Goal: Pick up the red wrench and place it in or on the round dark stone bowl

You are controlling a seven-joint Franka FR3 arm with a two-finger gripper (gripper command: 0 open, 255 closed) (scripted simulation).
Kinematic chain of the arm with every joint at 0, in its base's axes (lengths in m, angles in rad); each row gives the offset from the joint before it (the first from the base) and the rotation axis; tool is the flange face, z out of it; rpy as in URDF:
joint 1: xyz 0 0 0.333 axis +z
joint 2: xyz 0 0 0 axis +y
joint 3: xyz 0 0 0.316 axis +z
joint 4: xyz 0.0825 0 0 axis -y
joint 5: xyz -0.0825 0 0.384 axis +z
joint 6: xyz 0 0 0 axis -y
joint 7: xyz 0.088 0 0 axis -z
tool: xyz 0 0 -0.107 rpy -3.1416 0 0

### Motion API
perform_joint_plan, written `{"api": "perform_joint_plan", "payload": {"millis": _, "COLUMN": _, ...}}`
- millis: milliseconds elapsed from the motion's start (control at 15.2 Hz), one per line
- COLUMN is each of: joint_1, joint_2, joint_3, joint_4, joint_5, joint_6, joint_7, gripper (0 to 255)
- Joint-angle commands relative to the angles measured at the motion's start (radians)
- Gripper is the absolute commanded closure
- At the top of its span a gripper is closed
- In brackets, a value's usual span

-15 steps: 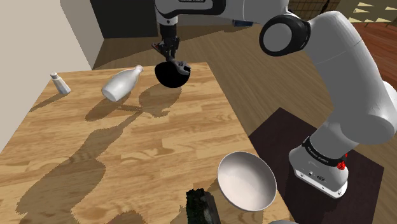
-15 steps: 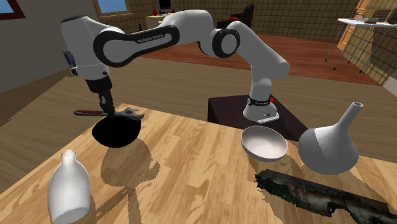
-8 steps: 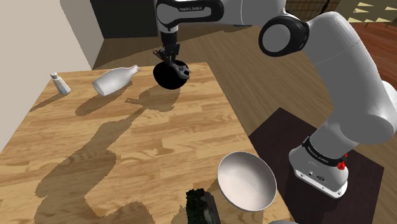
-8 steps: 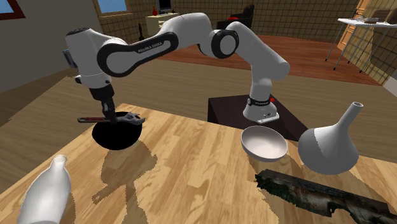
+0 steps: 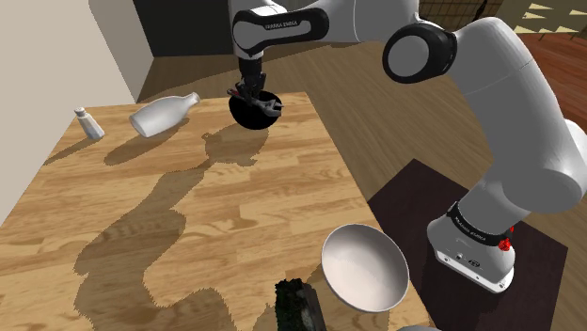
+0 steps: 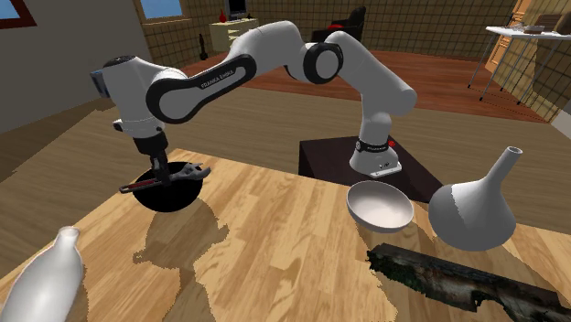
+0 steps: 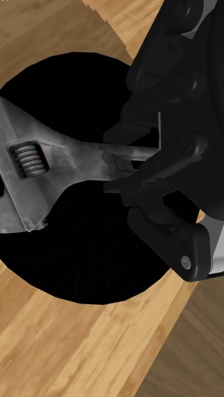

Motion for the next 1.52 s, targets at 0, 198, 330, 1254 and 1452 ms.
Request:
{"api": "perform_joint_plan", "payload": {"millis": 0, "joint_1": -0.002, "joint_2": 0.003, "joint_3": -0.002, "joint_4": -0.003, "joint_5": -0.001, "joint_6": 0.001, "joint_7": -0.001, "gripper": 255}}
{"api": "perform_joint_plan", "payload": {"millis": 198, "joint_1": -0.002, "joint_2": 0.003, "joint_3": -0.002, "joint_4": -0.003, "joint_5": -0.001, "joint_6": 0.001, "joint_7": -0.001, "gripper": 255}}
{"api": "perform_joint_plan", "payload": {"millis": 330, "joint_1": -0.002, "joint_2": 0.001, "joint_3": -0.002, "joint_4": -0.006, "joint_5": -0.001, "joint_6": 0.002, "joint_7": -0.001, "gripper": 0}}
{"api": "perform_joint_plan", "payload": {"millis": 1254, "joint_1": 0.01, "joint_2": -0.003, "joint_3": 0.0, "joint_4": 0.116, "joint_5": 0.004, "joint_6": -0.122, "joint_7": -0.009, "gripper": 0}}
{"api": "perform_joint_plan", "payload": {"millis": 1452, "joint_1": 0.01, "joint_2": -0.003, "joint_3": 0.0, "joint_4": 0.116, "joint_5": 0.004, "joint_6": -0.122, "joint_7": -0.009, "gripper": 0}}
